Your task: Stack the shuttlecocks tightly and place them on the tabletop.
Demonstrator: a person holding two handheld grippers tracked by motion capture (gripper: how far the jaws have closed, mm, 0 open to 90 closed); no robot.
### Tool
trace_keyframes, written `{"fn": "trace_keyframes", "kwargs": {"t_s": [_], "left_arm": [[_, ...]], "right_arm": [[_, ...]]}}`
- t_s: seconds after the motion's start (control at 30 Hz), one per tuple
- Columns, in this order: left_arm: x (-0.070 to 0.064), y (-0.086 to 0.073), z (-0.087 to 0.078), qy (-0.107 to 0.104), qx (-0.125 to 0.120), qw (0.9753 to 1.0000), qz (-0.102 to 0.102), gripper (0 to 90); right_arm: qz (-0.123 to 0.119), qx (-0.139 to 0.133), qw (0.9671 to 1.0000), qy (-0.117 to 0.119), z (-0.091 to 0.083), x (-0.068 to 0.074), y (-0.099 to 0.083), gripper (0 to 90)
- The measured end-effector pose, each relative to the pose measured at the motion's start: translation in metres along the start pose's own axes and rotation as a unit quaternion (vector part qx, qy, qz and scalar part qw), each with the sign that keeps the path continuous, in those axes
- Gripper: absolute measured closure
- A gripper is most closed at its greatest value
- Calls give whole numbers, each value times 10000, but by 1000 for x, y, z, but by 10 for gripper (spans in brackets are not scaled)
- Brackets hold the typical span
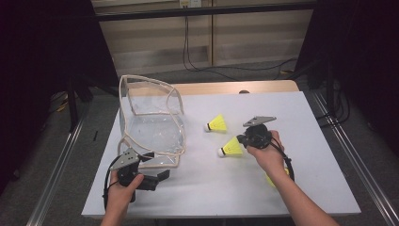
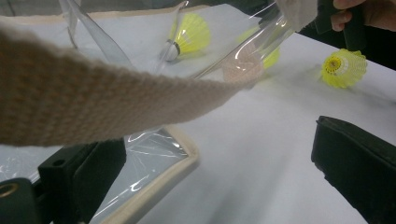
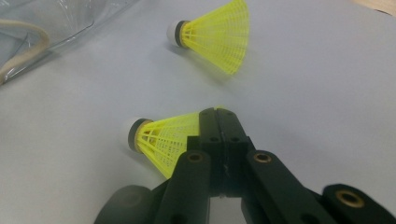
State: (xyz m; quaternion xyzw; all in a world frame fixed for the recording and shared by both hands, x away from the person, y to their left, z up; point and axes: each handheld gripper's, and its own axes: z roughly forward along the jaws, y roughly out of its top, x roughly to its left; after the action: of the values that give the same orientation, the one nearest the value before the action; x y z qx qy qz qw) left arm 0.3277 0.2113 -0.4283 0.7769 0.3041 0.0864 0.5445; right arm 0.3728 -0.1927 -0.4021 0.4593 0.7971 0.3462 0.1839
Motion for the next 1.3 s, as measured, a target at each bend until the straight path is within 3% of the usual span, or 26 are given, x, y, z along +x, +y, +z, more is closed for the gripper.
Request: {"fn": "trace_keyframes", "kwargs": {"t_s": [0.33, 0.47, 0.57, 0.83, 1.07, 1.3], "left_arm": [[0, 0, 0, -26, 11, 10000, 14, 33], [0, 0, 0, -20, 34, 10000, 10, 33], [0, 0, 1, -20, 38, 10000, 12, 33], [0, 0, 0, -30, 12, 10000, 13, 33], [0, 0, 0, -33, -7, 10000, 9, 33], [0, 0, 0, -27, 6, 10000, 15, 33]], "right_arm": [[82, -164, 9998, 4, -7, 0, 6, 877], [175, -259, 9995, 70, -7, 3, 8, 783], [224, -274, 9993, 96, -5, 5, 8, 633], [317, -132, 9992, 215, 5, 8, 4, 479], [321, 46, 9991, 264, 12, 11, 0, 442], [316, 132, 9987, 366, 17, 15, -1, 492]]}}
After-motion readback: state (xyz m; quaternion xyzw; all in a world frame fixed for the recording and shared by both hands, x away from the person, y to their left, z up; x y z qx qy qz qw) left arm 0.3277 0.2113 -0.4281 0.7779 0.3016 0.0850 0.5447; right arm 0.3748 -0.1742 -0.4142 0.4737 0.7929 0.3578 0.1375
